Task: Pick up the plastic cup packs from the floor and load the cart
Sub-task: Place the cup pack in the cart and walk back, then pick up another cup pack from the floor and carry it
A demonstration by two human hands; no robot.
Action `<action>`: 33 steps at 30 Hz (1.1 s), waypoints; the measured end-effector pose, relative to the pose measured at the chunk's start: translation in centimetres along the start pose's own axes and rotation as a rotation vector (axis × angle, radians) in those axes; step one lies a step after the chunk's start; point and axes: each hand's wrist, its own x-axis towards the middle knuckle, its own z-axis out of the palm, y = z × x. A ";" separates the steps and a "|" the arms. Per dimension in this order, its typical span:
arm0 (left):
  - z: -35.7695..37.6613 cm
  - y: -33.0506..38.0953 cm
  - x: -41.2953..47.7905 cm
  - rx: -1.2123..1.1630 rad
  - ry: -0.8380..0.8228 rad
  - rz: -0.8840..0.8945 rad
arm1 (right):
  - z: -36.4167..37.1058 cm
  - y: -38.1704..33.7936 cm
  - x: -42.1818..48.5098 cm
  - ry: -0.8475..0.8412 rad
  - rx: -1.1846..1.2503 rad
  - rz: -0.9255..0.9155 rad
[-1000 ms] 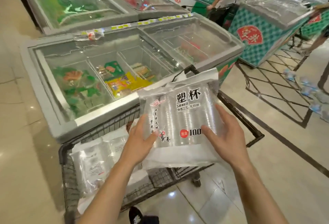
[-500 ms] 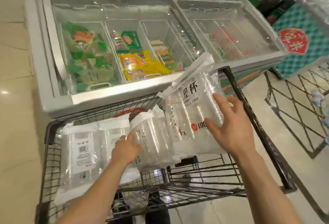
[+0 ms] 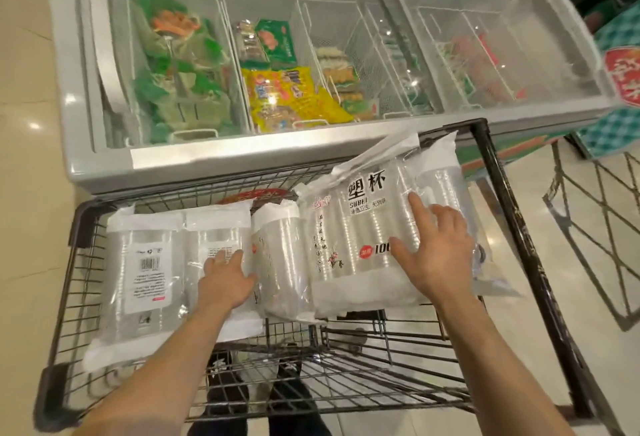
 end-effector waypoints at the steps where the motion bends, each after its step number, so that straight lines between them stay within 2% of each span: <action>1: 0.1 0.0 0.0 0.001 0.004 -0.003 | -0.1 0.0 -0.1 -0.012 0.006 -0.002; 7: -0.3 0.2 -0.4 0.007 0.002 -0.007 | -1.3 -0.9 -0.8 -0.015 0.124 0.015; 12: -2.1 0.8 -1.4 -0.073 0.048 0.016 | -2.7 -3.5 -1.3 0.039 0.258 -0.120; 18: -8.1 3.3 -3.8 -0.140 0.251 0.135 | -3.2 -7.7 0.5 -0.023 0.345 -0.235; 23: -15.3 3.3 -9.5 -0.130 0.494 0.221 | -4.1 -12.2 2.9 -0.063 0.375 -0.379; 28: -21.3 0.5 -17.8 -0.028 0.701 0.163 | -6.9 -18.6 3.0 -0.047 0.336 -0.572; 33: -24.4 -4.8 -27.0 0.095 0.889 0.028 | -11.4 -25.9 -0.9 -0.034 0.340 -0.750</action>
